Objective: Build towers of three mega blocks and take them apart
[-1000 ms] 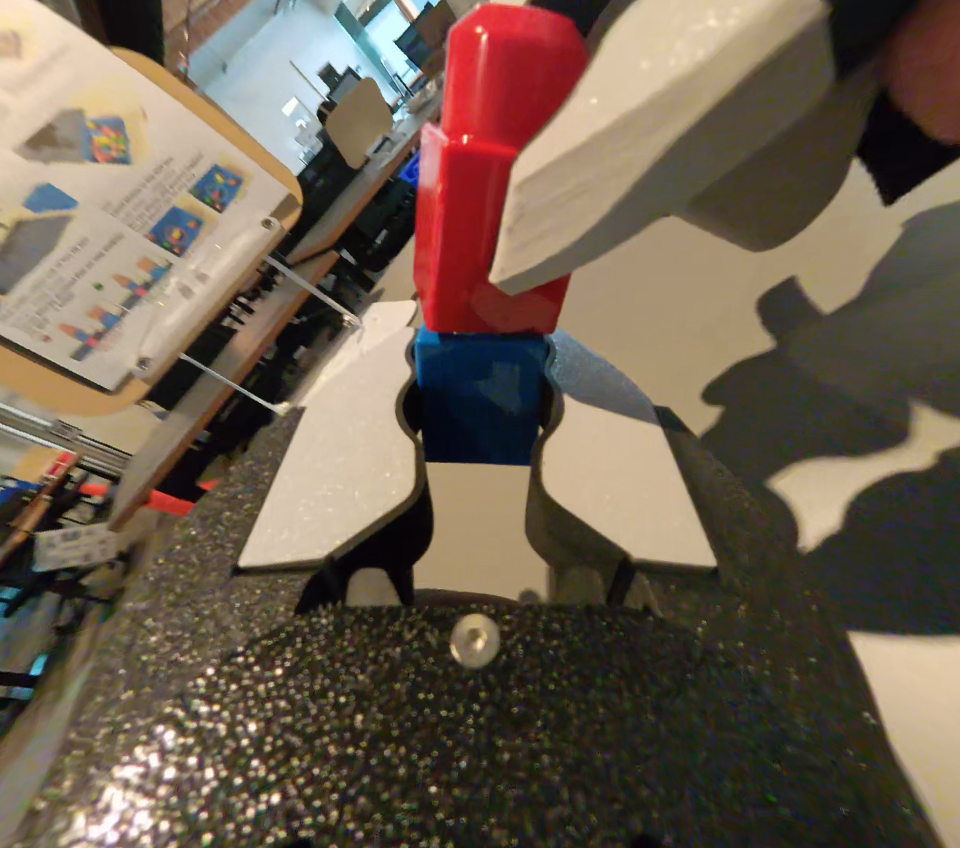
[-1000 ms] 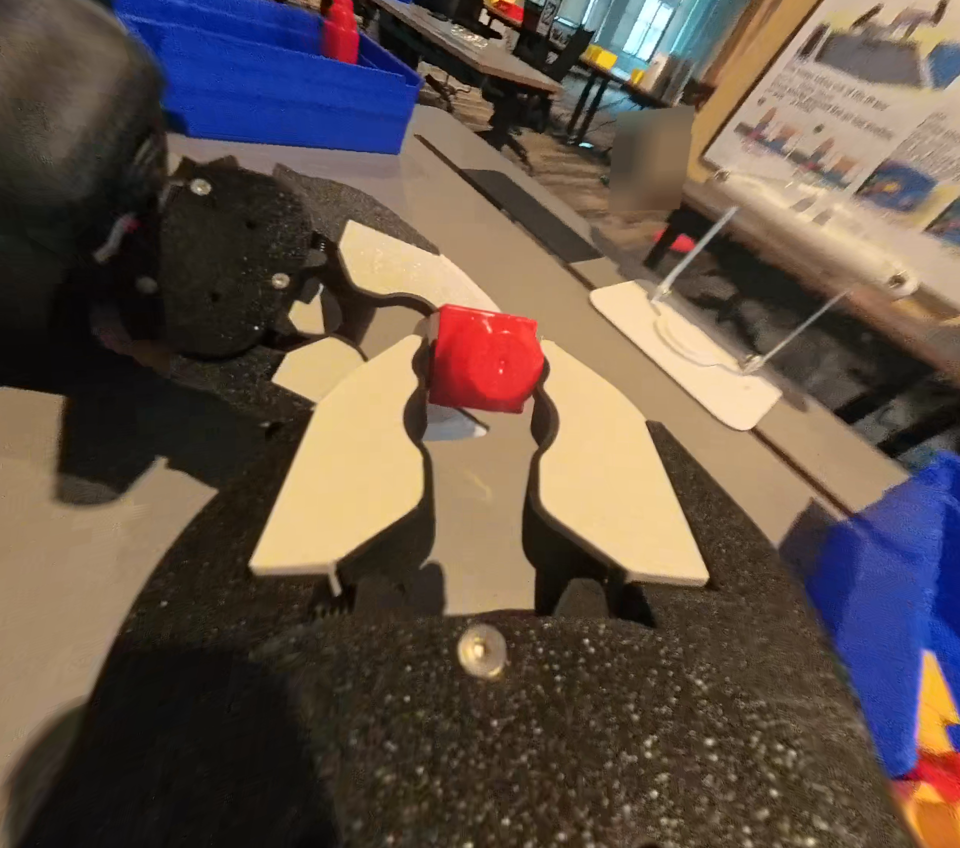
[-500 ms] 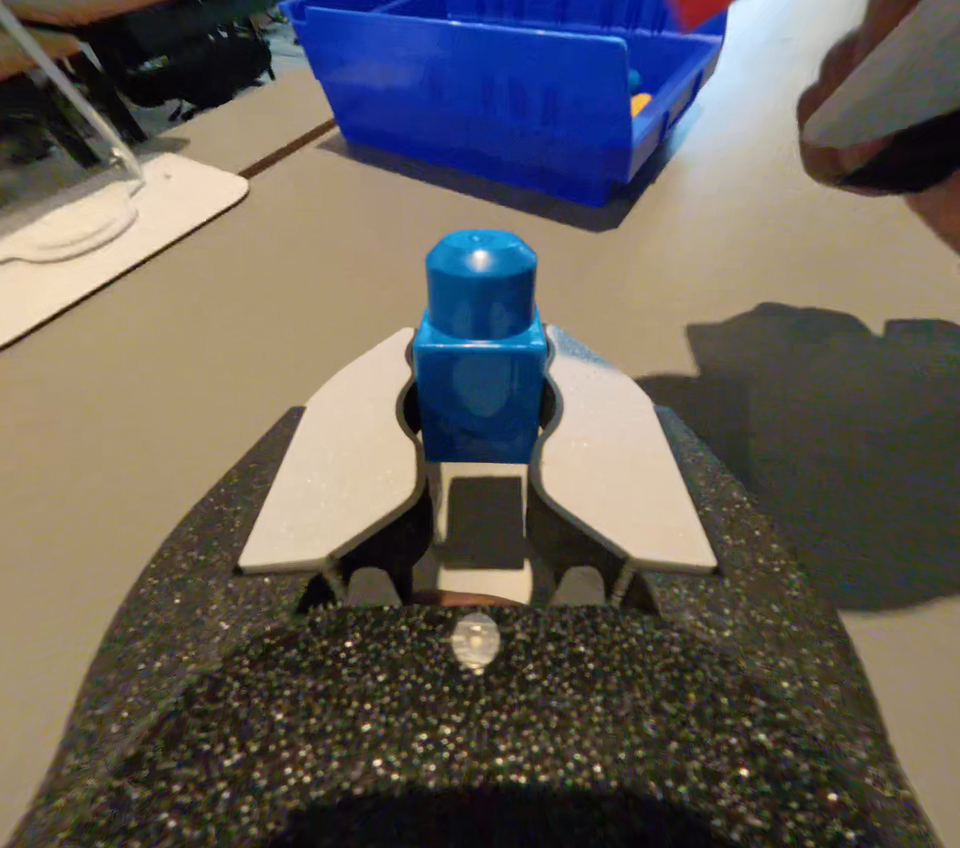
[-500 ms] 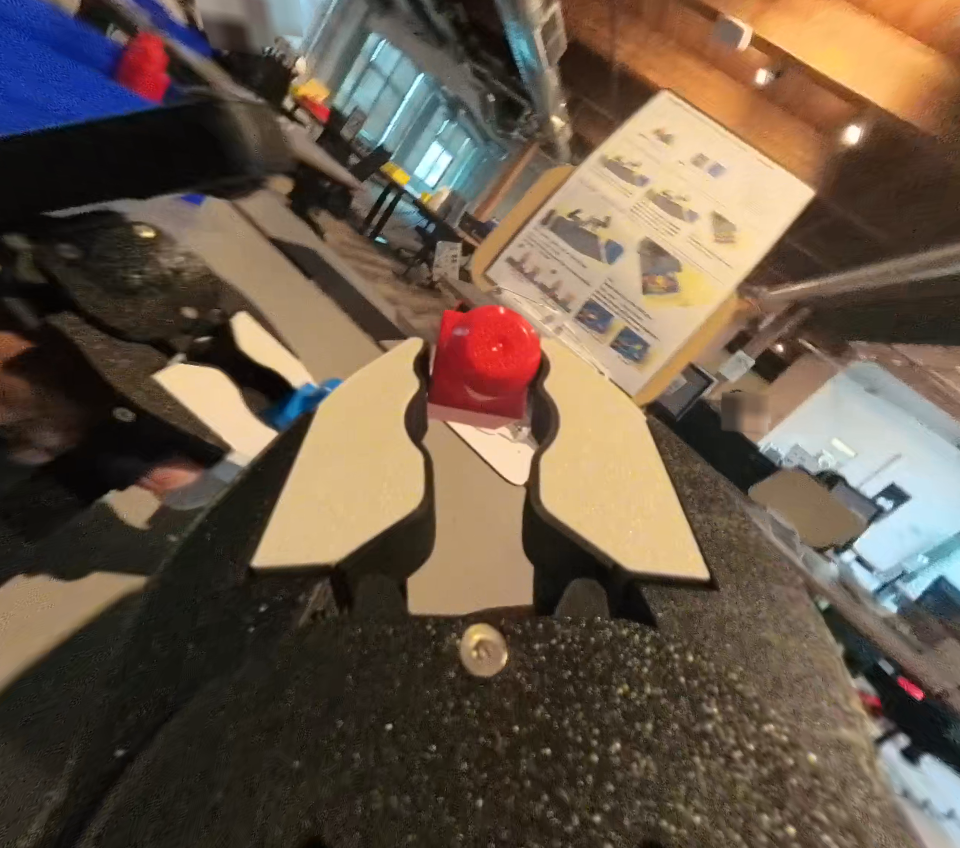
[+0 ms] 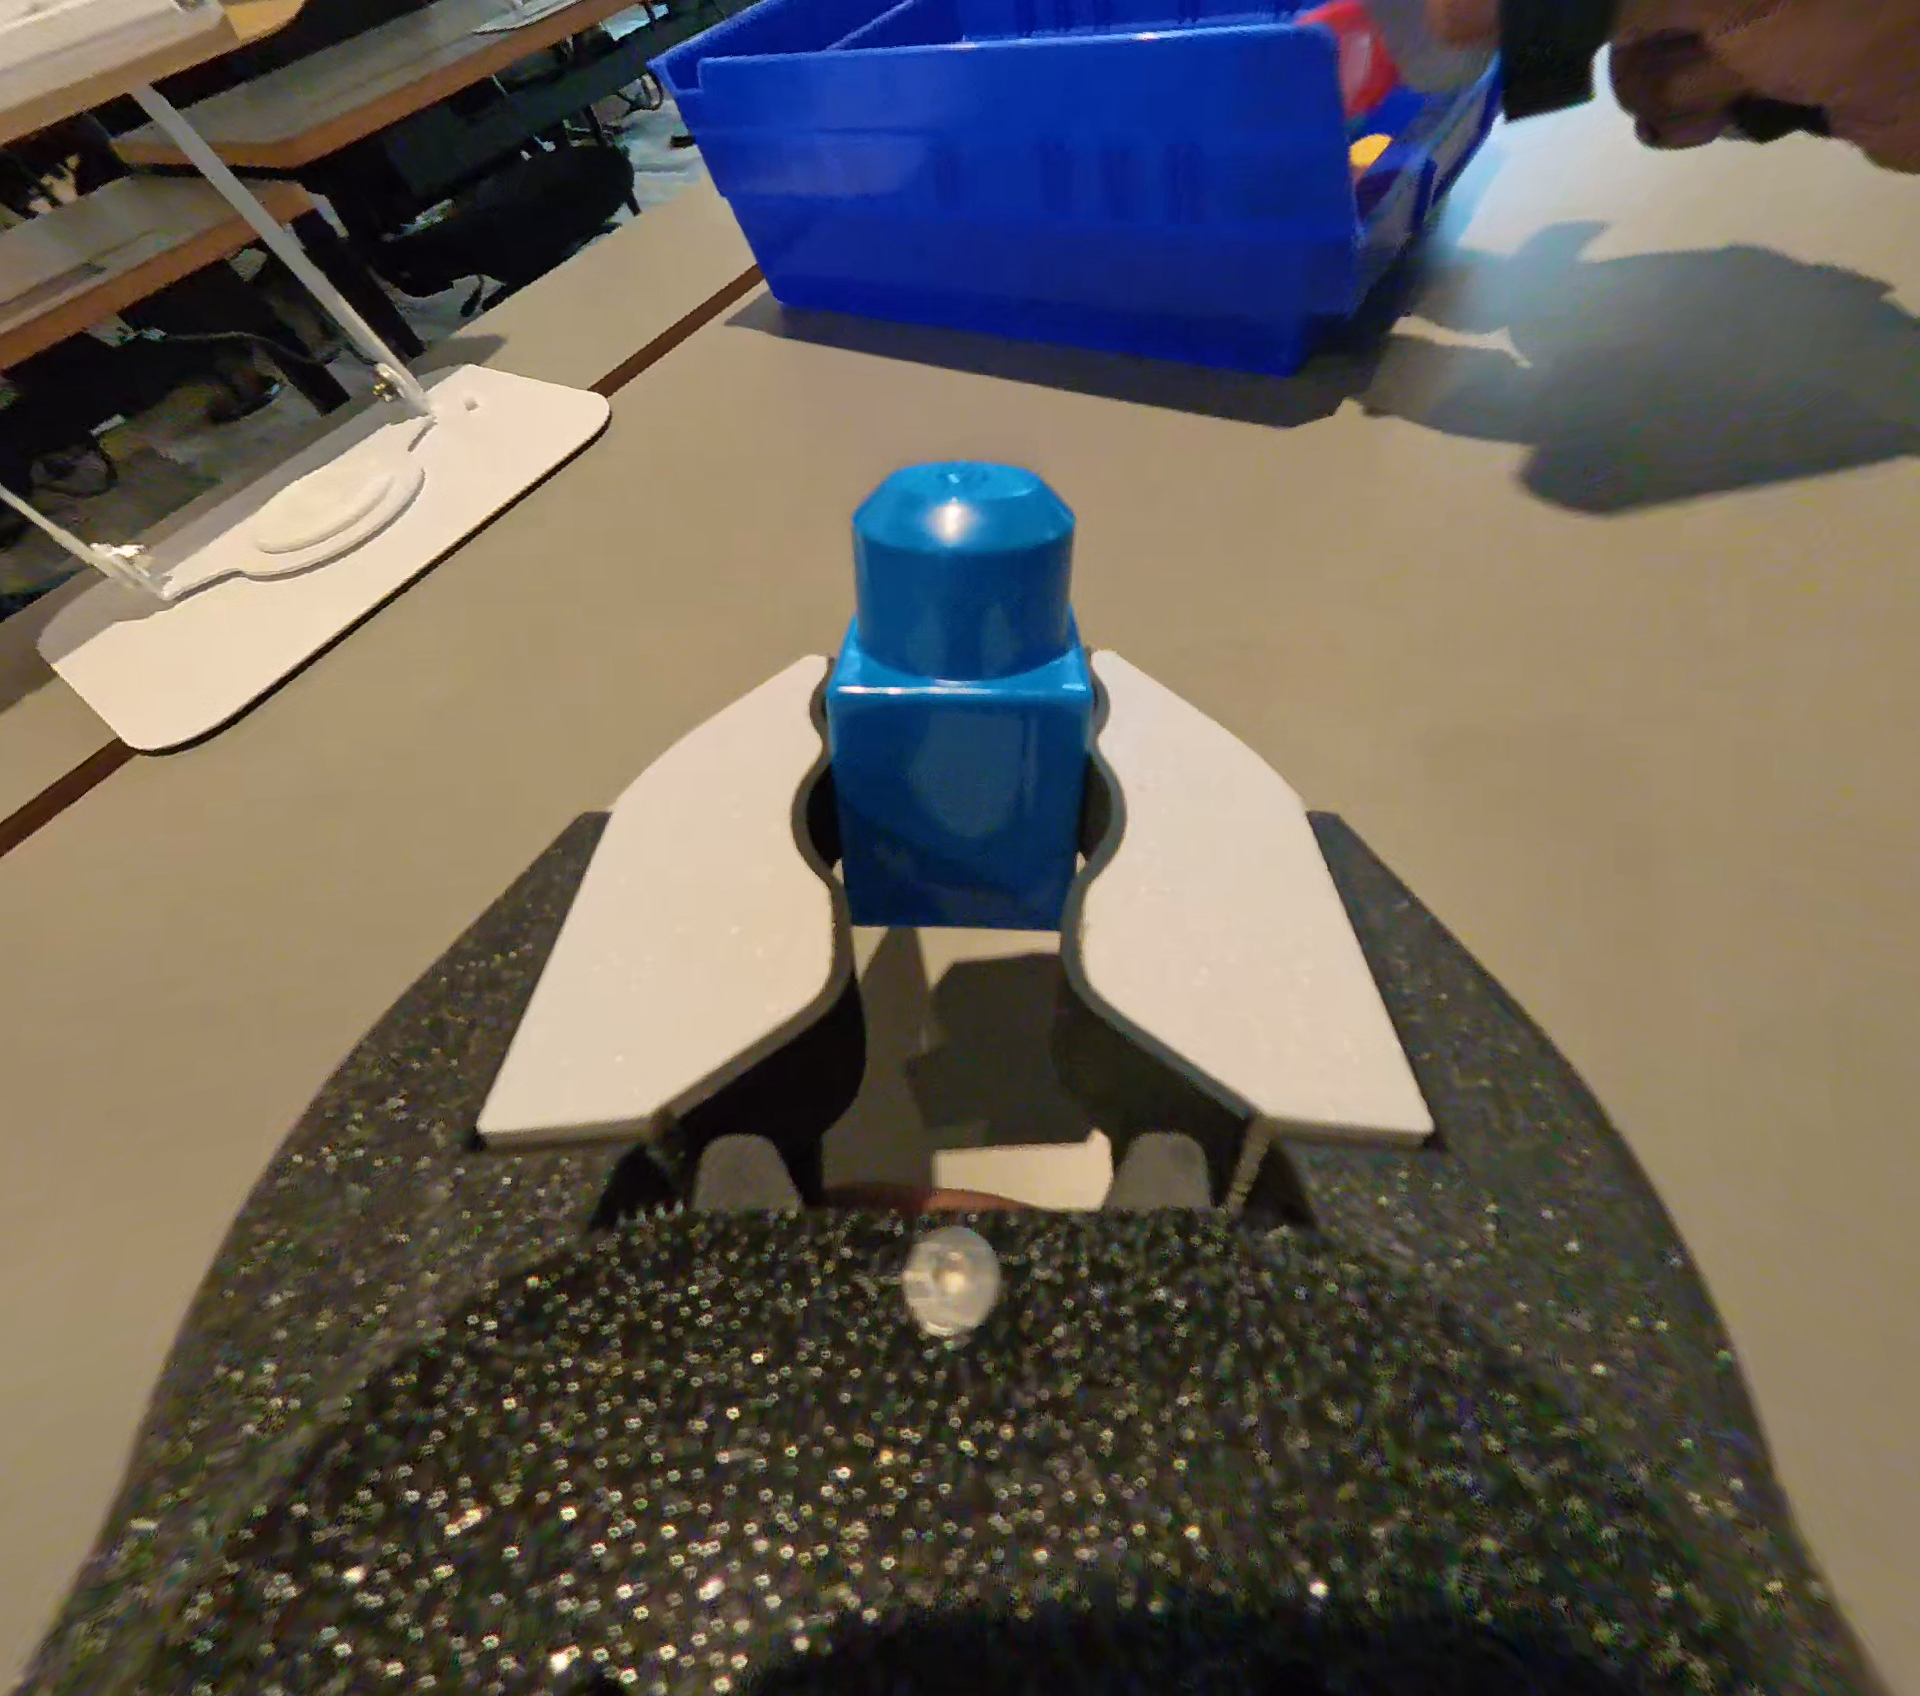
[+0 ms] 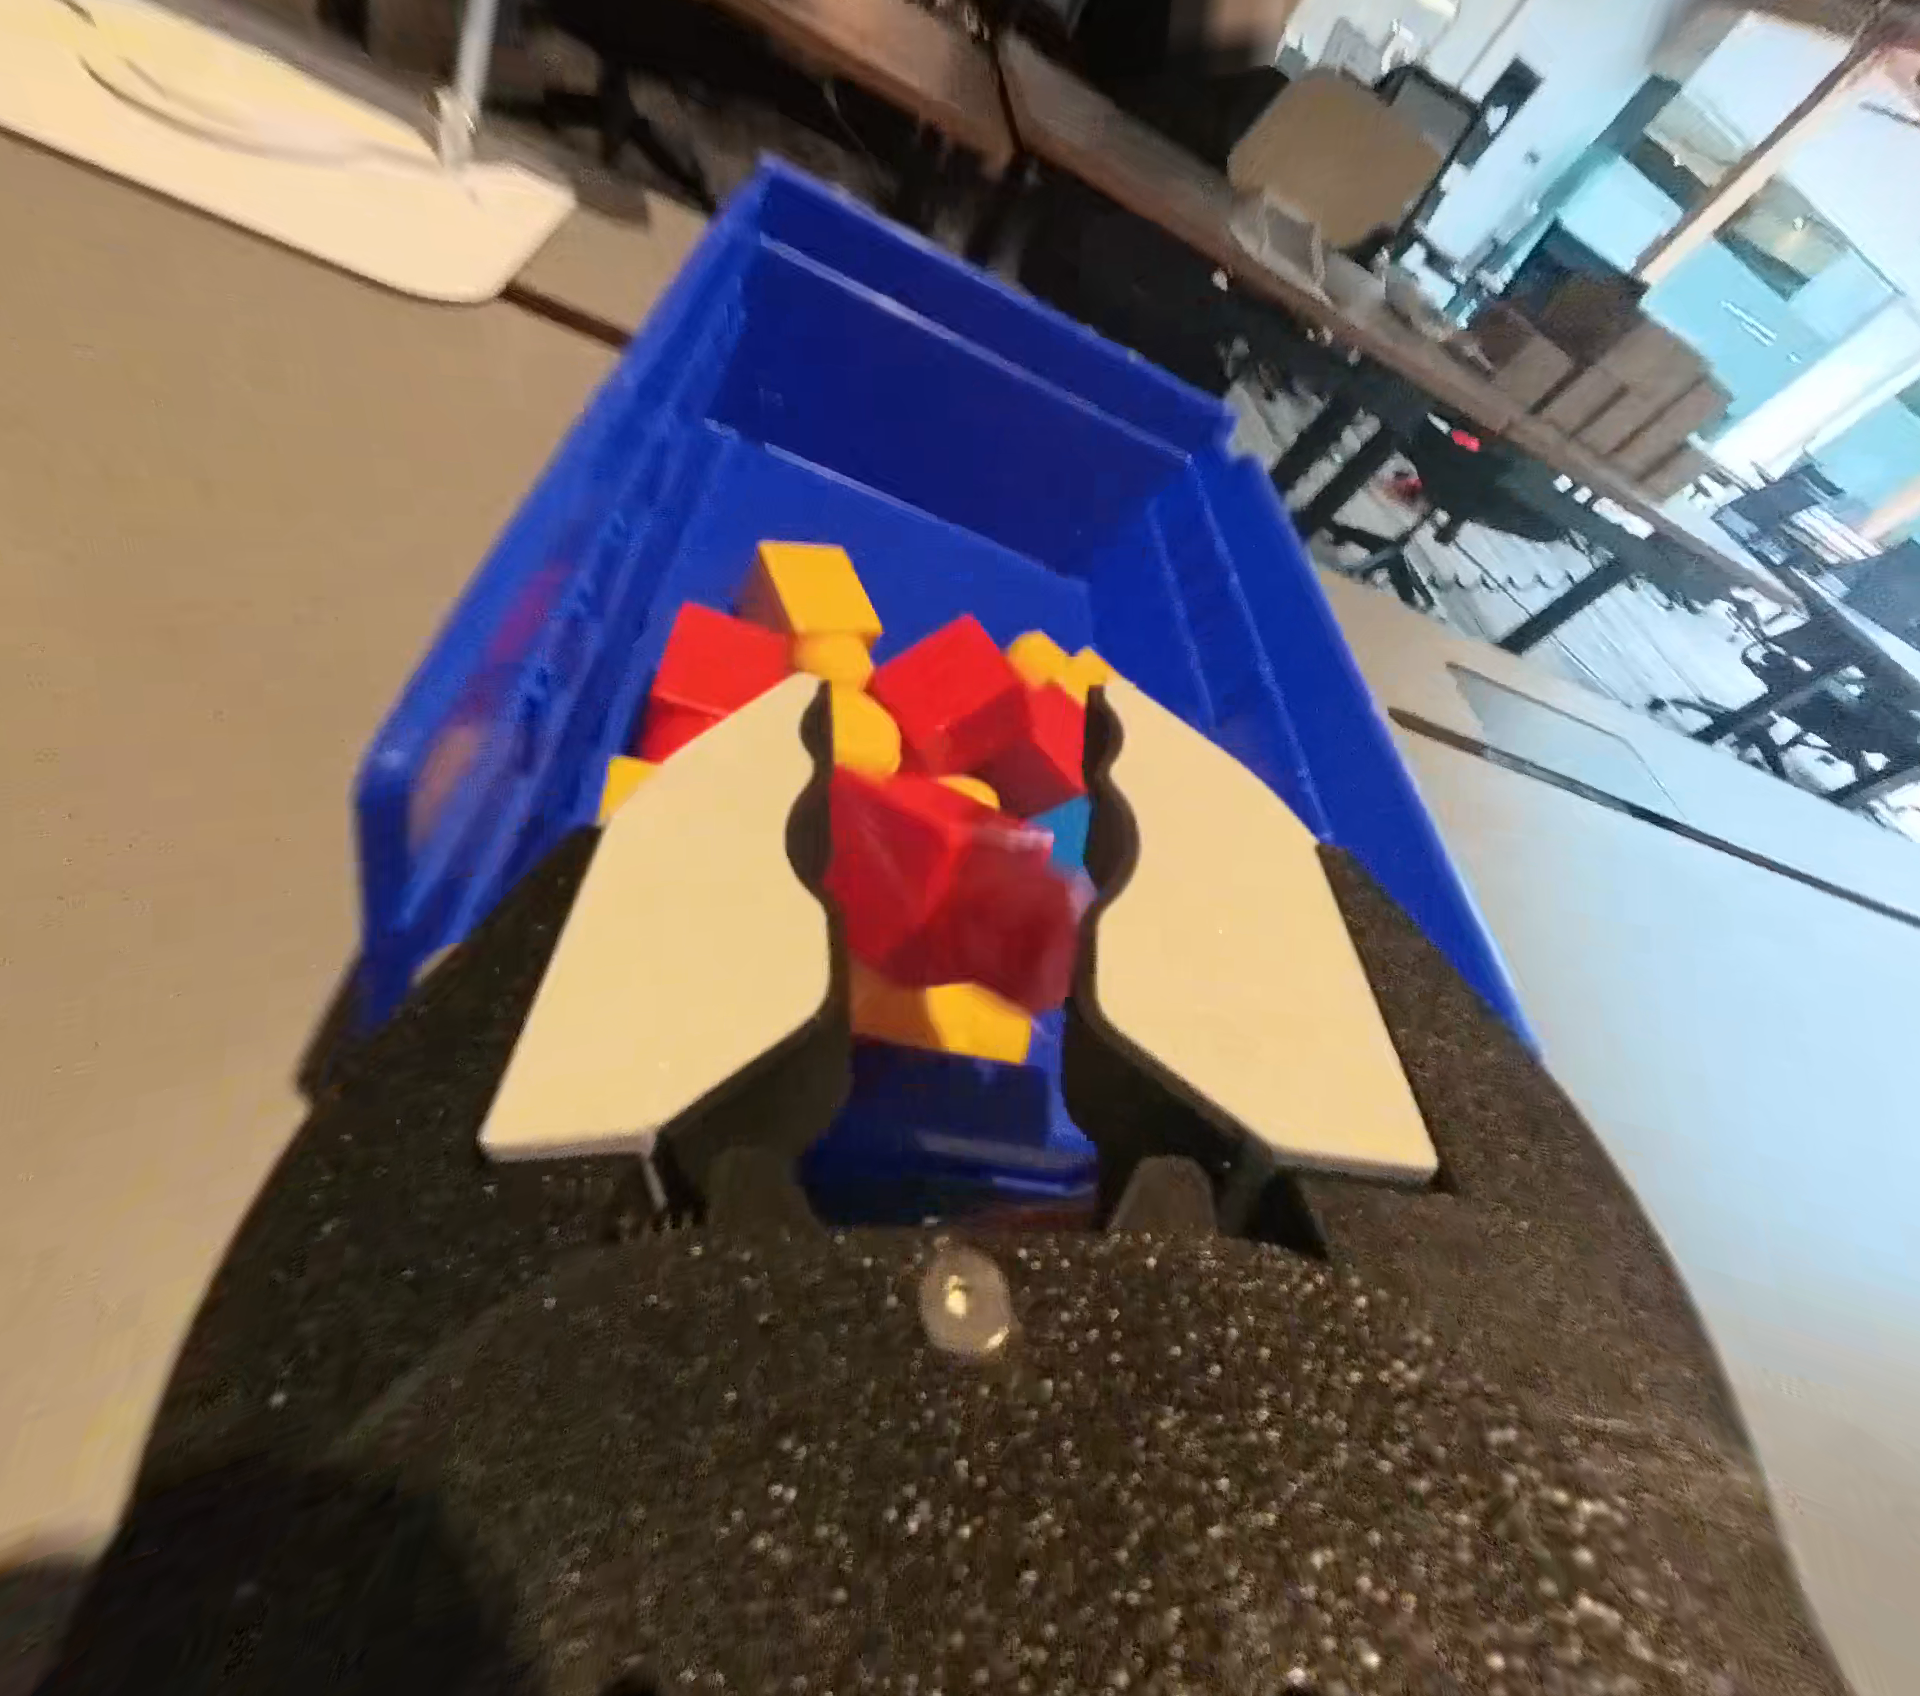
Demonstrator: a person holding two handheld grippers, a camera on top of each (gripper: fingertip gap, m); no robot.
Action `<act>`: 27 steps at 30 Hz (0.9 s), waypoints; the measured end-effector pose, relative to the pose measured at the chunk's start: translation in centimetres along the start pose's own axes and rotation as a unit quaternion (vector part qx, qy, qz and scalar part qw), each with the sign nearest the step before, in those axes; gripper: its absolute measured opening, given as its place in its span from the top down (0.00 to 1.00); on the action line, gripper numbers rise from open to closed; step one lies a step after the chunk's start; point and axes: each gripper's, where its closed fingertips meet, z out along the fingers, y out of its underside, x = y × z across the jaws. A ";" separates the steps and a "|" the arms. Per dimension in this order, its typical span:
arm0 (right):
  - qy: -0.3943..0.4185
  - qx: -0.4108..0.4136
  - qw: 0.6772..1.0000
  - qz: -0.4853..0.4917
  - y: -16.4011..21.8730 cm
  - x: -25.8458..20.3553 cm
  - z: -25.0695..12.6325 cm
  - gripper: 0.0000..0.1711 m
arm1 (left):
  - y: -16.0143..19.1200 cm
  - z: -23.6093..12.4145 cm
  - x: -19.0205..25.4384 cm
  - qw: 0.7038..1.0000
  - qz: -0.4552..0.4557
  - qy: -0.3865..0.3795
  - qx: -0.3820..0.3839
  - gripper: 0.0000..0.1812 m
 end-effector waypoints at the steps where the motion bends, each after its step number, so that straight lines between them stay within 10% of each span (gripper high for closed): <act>1: 0.005 -0.017 1.000 -0.006 0.8 0.0 0.4 0.70 | 0.0 0.0 0.1 1.000 0.001 0.000 0.000 0.78; 7: -0.001 0.117 0.990 0.081 -3.5 0.5 -2.5 0.70 | -0.3 -0.1 0.2 1.000 0.002 0.002 0.008 0.78; 11: -0.264 0.271 0.904 0.202 -9.6 -6.5 -8.5 0.79 | -1.3 -0.3 0.6 0.999 0.025 -0.004 0.041 0.78; 14: -0.434 0.220 0.839 0.242 -10.3 -13.7 -10.8 0.72 | -1.8 -0.4 0.7 0.994 0.089 -0.036 0.049 0.78; 18: -0.489 0.112 0.859 0.106 -7.1 -21.2 -10.9 0.60 | -2.7 -0.6 1.5 0.978 0.186 -0.070 0.065 0.78; 27: -0.553 0.087 0.827 0.057 -5.8 -24.5 -13.1 0.86 | -2.5 -0.5 1.8 0.936 0.327 -0.123 0.041 0.77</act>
